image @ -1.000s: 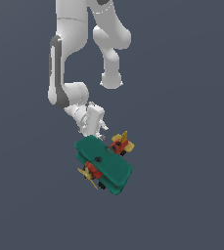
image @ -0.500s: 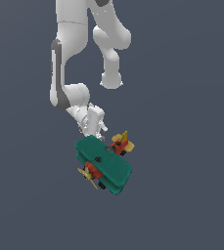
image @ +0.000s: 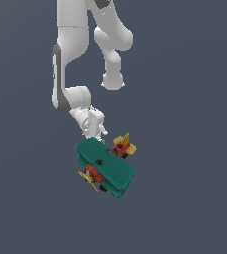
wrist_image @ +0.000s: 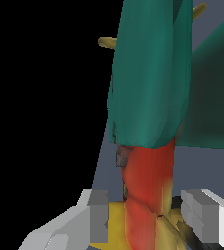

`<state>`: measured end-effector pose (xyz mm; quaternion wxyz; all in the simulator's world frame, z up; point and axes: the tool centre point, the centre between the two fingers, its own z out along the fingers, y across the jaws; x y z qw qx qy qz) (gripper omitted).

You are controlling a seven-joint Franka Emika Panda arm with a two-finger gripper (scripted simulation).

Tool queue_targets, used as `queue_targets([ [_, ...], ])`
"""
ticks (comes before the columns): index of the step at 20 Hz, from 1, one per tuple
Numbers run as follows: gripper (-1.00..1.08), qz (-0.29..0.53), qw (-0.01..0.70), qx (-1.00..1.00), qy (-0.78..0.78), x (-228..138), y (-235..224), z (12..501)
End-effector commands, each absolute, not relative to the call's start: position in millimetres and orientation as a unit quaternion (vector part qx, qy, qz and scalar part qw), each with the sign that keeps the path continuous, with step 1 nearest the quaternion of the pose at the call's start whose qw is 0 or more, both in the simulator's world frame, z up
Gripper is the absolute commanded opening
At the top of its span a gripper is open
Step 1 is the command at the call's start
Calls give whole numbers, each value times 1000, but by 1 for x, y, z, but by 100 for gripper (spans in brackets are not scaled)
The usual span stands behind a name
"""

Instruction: Pick up the object and move it to a goal position.

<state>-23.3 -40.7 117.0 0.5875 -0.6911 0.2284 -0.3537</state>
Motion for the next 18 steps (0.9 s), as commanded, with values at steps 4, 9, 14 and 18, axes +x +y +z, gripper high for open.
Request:
queue_targets([
  [4, 28, -367, 584, -681, 247, -22, -47, 115],
  [9, 28, -383, 579, -671, 261, -19, -55, 115],
  [14, 28, -401, 573, -661, 273, -17, -64, 117],
  [18, 28, -418, 568, -652, 280, -14, -72, 121],
])
